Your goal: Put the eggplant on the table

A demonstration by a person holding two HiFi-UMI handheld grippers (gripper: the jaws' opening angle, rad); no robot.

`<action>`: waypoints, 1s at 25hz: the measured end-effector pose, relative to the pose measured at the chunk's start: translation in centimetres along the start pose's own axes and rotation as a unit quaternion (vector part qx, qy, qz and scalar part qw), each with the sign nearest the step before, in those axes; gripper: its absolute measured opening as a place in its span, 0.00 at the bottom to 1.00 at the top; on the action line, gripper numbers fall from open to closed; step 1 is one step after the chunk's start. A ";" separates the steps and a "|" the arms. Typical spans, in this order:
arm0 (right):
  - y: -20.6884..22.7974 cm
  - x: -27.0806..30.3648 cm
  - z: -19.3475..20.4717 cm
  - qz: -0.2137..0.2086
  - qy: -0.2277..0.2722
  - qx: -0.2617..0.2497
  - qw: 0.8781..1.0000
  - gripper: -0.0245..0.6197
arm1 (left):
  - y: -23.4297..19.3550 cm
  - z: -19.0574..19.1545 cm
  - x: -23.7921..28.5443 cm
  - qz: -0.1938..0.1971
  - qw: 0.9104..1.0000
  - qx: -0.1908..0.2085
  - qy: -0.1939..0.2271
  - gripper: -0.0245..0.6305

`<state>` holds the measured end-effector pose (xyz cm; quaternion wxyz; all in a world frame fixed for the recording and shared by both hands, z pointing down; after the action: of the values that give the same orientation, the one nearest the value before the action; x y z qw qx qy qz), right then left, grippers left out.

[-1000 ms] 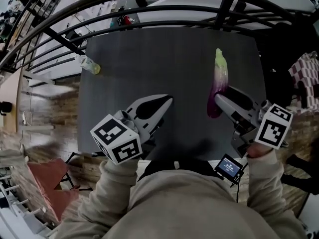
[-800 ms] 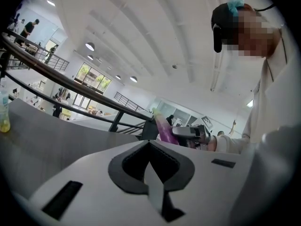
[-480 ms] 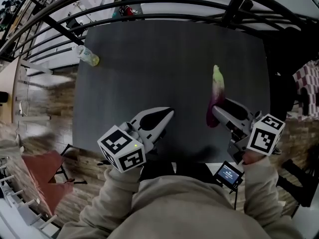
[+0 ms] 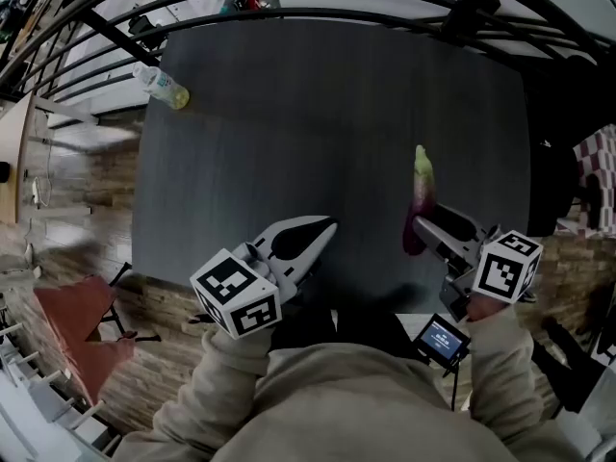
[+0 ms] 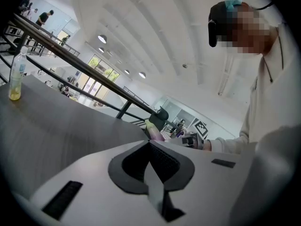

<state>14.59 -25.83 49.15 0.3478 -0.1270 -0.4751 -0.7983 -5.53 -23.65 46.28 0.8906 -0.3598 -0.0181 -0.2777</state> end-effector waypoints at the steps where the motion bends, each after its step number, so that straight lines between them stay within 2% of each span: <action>1: 0.3 0.1 0.4 0.002 -0.004 0.001 1.000 0.36 | -0.2 0.3 -0.1 -0.001 1.000 -0.002 -0.002 0.04; 13: 4.8 3.7 5.7 0.039 -0.071 0.009 0.997 0.36 | -2.4 2.5 0.2 0.000 1.000 -0.005 -0.019 0.04; 20: 7.6 5.4 8.8 0.070 -0.115 -0.002 0.991 0.36 | -3.9 4.3 0.2 -0.004 0.999 -0.027 -0.032 0.04; 25: 9.1 6.3 10.0 0.087 -0.137 -0.010 0.987 0.36 | -4.9 4.5 -0.3 -0.010 0.999 -0.042 -0.026 0.04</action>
<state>14.83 -22.87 63.78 0.3461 -0.2796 -0.4972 -0.7449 -7.50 -23.43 52.60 0.8712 -0.4037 -0.0328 -0.2776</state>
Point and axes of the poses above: the fingertips, and each gripper's own axes: x forward along the fingers, y to its right, z out of its underside, the point moved 4 cm from there along -x, backward along the fingers, and after that the axes turned 3 degrees about z, right-handed, at the moved point
